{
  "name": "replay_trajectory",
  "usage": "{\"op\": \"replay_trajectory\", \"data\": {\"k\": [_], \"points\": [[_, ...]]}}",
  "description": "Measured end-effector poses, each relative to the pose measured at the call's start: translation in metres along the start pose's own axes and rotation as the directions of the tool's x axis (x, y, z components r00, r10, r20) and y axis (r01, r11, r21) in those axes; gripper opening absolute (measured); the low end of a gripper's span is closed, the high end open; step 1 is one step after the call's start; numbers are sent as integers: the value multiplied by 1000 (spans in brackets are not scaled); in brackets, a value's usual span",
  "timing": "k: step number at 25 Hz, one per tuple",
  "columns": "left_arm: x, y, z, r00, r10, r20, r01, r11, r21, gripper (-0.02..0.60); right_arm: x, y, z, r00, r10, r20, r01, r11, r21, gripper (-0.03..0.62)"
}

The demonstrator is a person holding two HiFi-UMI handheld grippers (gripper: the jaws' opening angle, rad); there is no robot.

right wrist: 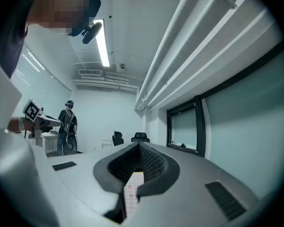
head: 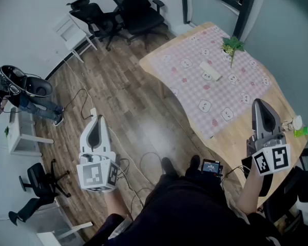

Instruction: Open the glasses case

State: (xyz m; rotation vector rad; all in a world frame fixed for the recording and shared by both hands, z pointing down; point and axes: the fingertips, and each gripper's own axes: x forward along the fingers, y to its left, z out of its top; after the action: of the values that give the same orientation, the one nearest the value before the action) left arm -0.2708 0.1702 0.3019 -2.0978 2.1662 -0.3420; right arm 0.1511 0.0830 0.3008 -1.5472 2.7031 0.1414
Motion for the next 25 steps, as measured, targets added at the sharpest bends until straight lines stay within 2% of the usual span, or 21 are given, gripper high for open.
{"op": "replay_trajectory", "data": {"k": [7,11,16,19,22,25], "points": [[20,-32,10,1000,7,-19,-7,1000,12,-2,-12,-38,-12,999,-32,17,32,999,36,17],[31,-49,20,1000,4,-11,-4,999,45,-2,-16,-58,-17,998,-39,40,38,998,45,17],[53,-70,22,999,-36,-21,38,993,111,-2,-6,-74,-37,998,-37,45,33,997,76,17],[73,-67,16,998,-36,-43,40,994,101,-2,3,-79,-42,998,-52,41,49,996,76,17],[106,-66,6,996,-85,-33,88,991,104,-2,18,-85,-48,996,-87,24,85,994,61,17],[150,-56,-12,989,-142,-38,144,987,67,-2,40,-82,-50,991,-133,-3,133,991,31,17]]}}
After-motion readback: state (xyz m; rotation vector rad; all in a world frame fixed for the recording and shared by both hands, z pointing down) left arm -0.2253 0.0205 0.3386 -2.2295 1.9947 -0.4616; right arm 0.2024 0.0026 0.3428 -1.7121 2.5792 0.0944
